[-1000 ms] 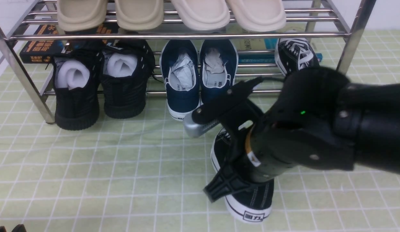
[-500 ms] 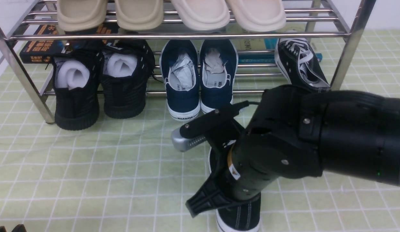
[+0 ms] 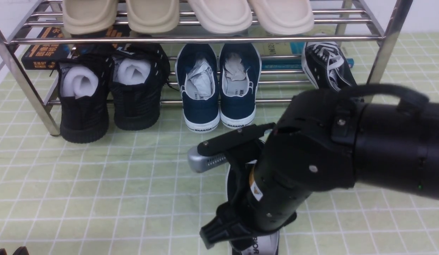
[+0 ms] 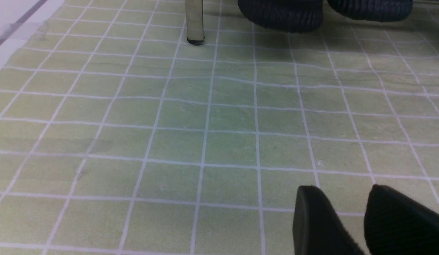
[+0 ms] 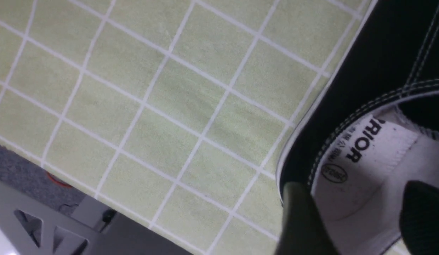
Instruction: Take the shoes off the shelf with your hand from the green coffee tablecloth.
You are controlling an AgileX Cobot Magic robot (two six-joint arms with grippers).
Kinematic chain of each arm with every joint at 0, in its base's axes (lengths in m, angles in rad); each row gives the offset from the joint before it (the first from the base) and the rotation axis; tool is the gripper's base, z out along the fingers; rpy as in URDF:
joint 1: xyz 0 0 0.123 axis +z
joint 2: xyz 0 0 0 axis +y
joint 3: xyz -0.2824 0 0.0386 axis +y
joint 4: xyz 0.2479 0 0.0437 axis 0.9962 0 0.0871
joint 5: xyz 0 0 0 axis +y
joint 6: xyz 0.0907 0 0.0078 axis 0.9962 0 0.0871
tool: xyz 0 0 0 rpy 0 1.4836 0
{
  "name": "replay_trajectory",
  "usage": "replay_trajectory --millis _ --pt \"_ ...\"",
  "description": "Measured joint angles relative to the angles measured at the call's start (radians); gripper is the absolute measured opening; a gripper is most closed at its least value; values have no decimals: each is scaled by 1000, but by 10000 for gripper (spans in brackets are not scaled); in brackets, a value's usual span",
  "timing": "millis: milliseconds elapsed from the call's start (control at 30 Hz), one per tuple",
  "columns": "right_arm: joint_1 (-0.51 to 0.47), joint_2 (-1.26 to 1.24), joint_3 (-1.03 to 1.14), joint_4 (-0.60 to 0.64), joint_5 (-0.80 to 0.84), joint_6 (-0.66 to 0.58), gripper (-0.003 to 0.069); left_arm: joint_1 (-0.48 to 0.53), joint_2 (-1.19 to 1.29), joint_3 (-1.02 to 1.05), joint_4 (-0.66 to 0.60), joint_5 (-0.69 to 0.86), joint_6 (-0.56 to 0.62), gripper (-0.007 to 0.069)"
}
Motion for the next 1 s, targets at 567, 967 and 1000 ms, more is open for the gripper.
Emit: replay_trajectory --millis 567,967,1000 --pt "-176 -218 -197 -188 248 -219 -8 0 0 0 0 0 0 242" --pt "-349 -435 240 -134 114 -26 -13 0 0 0 0 0 0 242" --pt "-349 -430 255 -130 89 -23 -12 0 0 0 0 0 0 242"
